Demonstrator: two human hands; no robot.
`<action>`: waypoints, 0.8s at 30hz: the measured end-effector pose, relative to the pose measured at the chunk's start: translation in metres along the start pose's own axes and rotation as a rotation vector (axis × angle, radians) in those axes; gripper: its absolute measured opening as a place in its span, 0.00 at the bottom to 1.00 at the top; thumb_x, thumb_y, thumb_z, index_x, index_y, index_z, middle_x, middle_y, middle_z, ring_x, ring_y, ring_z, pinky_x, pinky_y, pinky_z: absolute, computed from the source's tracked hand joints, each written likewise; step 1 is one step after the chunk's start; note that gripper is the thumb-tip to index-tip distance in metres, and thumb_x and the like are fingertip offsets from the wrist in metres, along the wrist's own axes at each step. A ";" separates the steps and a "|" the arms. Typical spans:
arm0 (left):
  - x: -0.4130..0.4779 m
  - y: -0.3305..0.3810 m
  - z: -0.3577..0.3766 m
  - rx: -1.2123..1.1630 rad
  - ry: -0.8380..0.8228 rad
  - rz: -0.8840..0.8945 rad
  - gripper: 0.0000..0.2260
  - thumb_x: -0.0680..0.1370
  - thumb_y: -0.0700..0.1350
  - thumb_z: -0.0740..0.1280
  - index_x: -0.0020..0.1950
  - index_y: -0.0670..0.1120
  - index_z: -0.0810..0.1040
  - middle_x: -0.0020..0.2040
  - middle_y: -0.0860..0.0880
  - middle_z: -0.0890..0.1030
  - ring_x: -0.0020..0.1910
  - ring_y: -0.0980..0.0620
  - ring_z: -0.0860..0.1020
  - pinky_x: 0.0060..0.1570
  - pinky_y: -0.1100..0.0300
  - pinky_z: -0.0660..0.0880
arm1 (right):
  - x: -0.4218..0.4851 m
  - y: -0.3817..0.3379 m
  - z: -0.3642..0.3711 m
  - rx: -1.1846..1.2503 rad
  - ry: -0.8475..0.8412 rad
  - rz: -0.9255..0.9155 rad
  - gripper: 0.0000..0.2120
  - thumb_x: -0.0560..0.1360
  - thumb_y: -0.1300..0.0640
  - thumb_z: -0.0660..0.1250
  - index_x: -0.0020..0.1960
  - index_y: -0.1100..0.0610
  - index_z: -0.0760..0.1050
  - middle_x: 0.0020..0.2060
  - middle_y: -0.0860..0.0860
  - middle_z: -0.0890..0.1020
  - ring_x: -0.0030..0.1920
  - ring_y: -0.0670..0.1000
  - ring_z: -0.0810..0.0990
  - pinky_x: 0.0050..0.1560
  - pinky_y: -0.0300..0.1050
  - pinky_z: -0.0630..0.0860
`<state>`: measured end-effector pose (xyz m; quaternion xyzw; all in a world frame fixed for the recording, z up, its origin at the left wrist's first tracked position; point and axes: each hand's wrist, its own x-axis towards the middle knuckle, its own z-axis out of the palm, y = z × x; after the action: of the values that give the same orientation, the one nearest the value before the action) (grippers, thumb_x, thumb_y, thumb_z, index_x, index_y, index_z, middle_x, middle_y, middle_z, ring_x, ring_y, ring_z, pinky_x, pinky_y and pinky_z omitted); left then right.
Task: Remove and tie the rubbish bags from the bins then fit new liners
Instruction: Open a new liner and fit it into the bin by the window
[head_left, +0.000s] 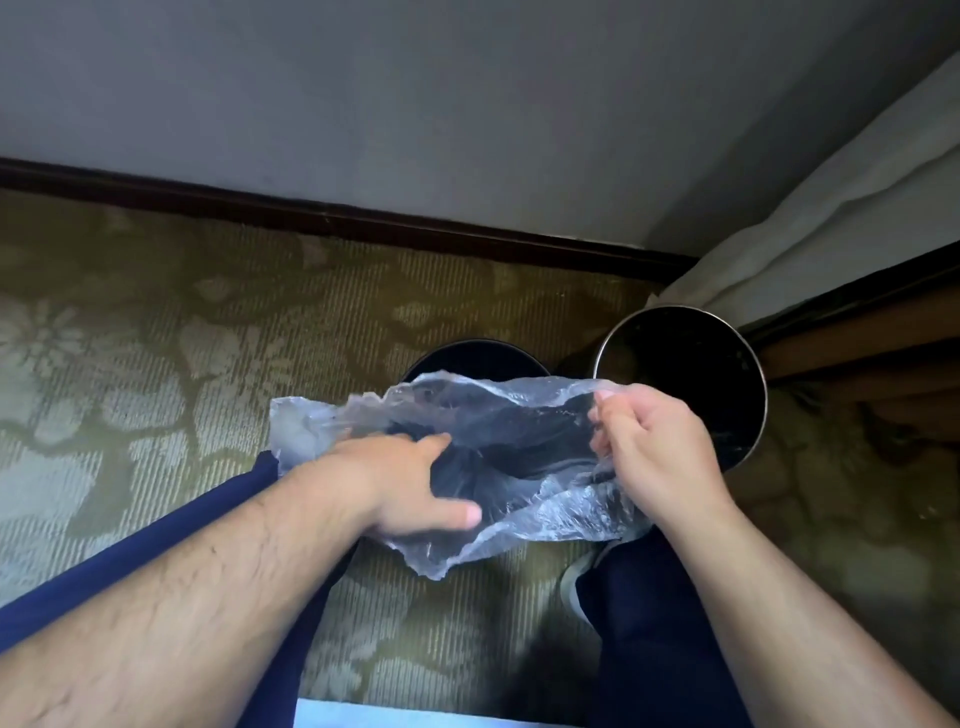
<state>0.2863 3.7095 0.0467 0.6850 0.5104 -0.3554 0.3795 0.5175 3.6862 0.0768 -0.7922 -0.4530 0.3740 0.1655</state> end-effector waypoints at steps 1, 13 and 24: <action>0.003 -0.002 0.000 -0.056 0.075 0.022 0.40 0.71 0.73 0.58 0.79 0.58 0.54 0.77 0.51 0.66 0.75 0.47 0.65 0.72 0.48 0.64 | -0.001 -0.001 0.001 -0.011 -0.023 0.019 0.12 0.82 0.47 0.61 0.48 0.52 0.79 0.44 0.49 0.84 0.48 0.52 0.82 0.46 0.47 0.76; 0.033 -0.016 -0.013 -0.447 0.899 0.107 0.14 0.76 0.47 0.70 0.60 0.55 0.74 0.56 0.56 0.72 0.58 0.53 0.73 0.58 0.52 0.74 | 0.020 -0.036 0.058 -0.495 -0.299 -0.427 0.17 0.81 0.58 0.59 0.67 0.48 0.76 0.63 0.47 0.81 0.62 0.50 0.79 0.64 0.45 0.75; 0.094 -0.018 -0.025 -0.137 0.541 -0.120 0.43 0.71 0.60 0.71 0.79 0.50 0.54 0.75 0.48 0.66 0.72 0.42 0.66 0.69 0.44 0.66 | 0.087 -0.018 0.081 -0.762 -0.236 -0.230 0.31 0.79 0.40 0.60 0.77 0.51 0.59 0.71 0.56 0.70 0.70 0.60 0.69 0.68 0.56 0.71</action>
<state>0.2928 3.7753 -0.0266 0.6962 0.6556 -0.1462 0.2533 0.4733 3.7634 -0.0050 -0.6926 -0.6604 0.2471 -0.1520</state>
